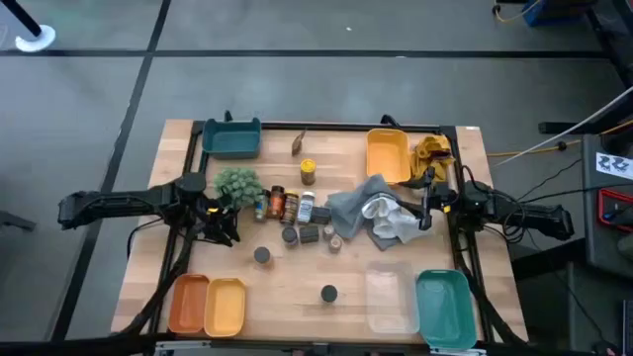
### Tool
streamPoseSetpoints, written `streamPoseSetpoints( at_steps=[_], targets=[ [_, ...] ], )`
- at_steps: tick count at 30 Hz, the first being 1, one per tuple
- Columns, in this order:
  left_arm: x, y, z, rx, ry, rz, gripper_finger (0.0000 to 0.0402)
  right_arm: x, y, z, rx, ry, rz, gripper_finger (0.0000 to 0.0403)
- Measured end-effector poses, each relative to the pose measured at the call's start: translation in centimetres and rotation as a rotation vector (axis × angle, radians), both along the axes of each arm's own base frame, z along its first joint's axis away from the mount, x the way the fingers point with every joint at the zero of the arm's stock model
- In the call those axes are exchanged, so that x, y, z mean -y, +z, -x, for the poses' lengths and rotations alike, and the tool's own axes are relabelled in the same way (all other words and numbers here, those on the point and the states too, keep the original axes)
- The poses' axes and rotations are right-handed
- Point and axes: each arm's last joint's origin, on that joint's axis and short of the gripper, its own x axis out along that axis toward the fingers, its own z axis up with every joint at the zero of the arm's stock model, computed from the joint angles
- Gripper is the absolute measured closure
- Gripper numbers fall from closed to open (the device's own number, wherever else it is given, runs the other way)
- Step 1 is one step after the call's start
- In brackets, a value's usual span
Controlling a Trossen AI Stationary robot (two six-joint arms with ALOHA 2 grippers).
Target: Sort spices by type
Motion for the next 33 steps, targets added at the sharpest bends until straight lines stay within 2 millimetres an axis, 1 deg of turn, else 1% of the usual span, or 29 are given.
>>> streamPoseSetpoints(
  at_steps=[27,31,33],
  targets=[
    [-0.03,0.01,-0.01,0.002,0.005,-0.002,0.0265,0.0,0.0,0.0,0.0,0.0,0.0,0.0134],
    [-0.43,0.01,-0.2,0.057,0.103,-0.094,0.0265,0.0,0.0,0.0,0.0,0.0,0.0,0.0134],
    [-0.49,0.01,-0.22,0.07,0.111,-0.116,0.0265,0.0,0.01,0.0,0.0,0.0,0.0,0.0134]
  ],
)
